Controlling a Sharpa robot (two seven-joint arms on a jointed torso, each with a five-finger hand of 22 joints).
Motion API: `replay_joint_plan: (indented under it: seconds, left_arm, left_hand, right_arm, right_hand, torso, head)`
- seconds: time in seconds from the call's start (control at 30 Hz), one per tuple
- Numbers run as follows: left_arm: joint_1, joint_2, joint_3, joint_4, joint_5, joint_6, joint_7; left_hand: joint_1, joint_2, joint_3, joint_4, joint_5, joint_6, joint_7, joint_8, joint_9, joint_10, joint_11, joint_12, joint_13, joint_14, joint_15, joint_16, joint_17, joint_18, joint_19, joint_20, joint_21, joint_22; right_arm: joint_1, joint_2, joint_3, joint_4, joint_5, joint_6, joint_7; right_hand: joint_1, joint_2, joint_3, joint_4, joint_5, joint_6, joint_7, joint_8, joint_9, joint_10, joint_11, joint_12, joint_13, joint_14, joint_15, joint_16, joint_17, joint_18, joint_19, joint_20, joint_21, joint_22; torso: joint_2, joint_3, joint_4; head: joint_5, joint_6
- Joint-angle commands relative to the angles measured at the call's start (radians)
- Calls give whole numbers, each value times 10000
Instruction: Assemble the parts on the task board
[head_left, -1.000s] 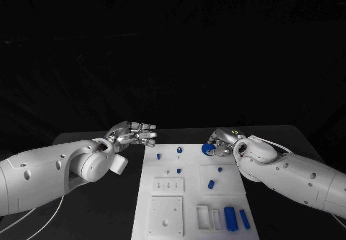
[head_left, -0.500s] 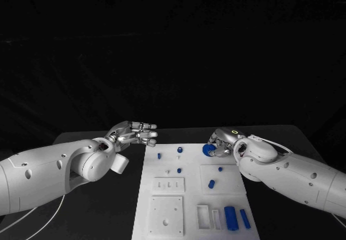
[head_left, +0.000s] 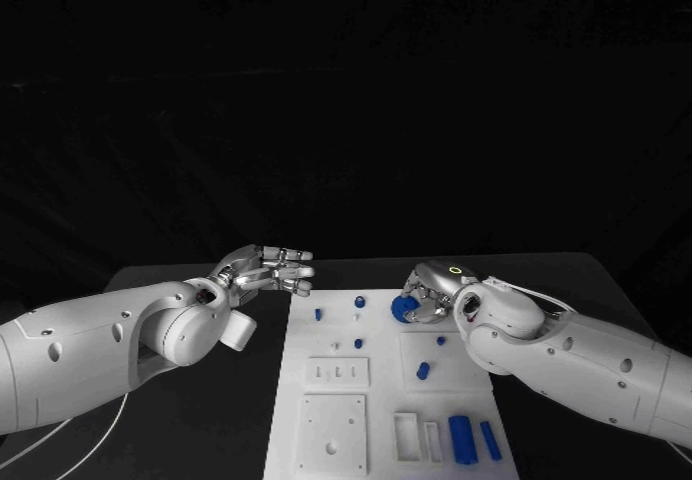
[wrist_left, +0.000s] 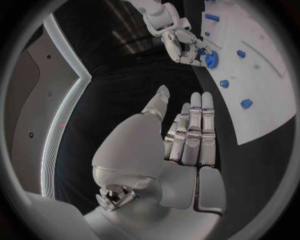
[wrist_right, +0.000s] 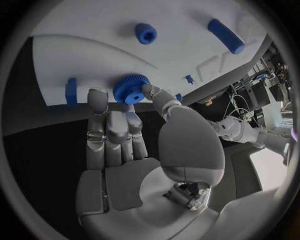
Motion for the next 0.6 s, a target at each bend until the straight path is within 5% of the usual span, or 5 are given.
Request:
replay_joint_plan:
  seconds: [0.03, 0.37, 0.6]
  left_arm:
    - [8, 19, 5, 32, 15, 112, -16]
    - [8, 29, 5, 45, 15, 104, -24]
    - [8, 34, 5, 44, 15, 100, -34]
  left_hand:
    - [-48, 36, 31, 11, -11, -79, -4, -50, -9, -73, 11, -26, 15, -62, -25, 63, 9, 148, -28, 20, 40, -13]
    - [-47, 37, 32, 12, -11, -85, -4, -50, -9, -79, 12, -26, 15, -63, -24, 63, 9, 149, -28, 20, 41, -14]
    - [-54, 40, 23, 21, -13, -88, -1, -49, -9, -83, 14, -24, 15, -56, -26, 72, 9, 152, -22, 19, 54, -20]
  right_arm:
    - [3, 6, 44, 386, -473, -450, -311]
    - [2, 386, 93, 1118, -905, -889, -288]
    - [-62, 895, -91, 848, -1199, -898, -260]
  right_hand:
    - [62, 2, -4, 127, -60, 106, -65, 13, 310, 110, -15, 69, 78, -6, -94, 54, 39, -52, 417, -87, 103, 61]
    - [141, -29, -68, 258, -206, 108, -71, 10, 303, 169, -17, 109, 200, -2, -100, 72, 65, -63, 430, -94, 390, 232]
    - [177, -34, -70, 289, -306, 86, -64, 10, 292, 143, -12, 61, 185, -9, -96, 45, 45, -60, 419, -88, 347, 236]
  torso:
    - [-12, -11, 20]
    - [16, -22, 23]
    - [31, 21, 13]
  head:
    - [34, 2]
    - [180, 11]
    - [244, -2]
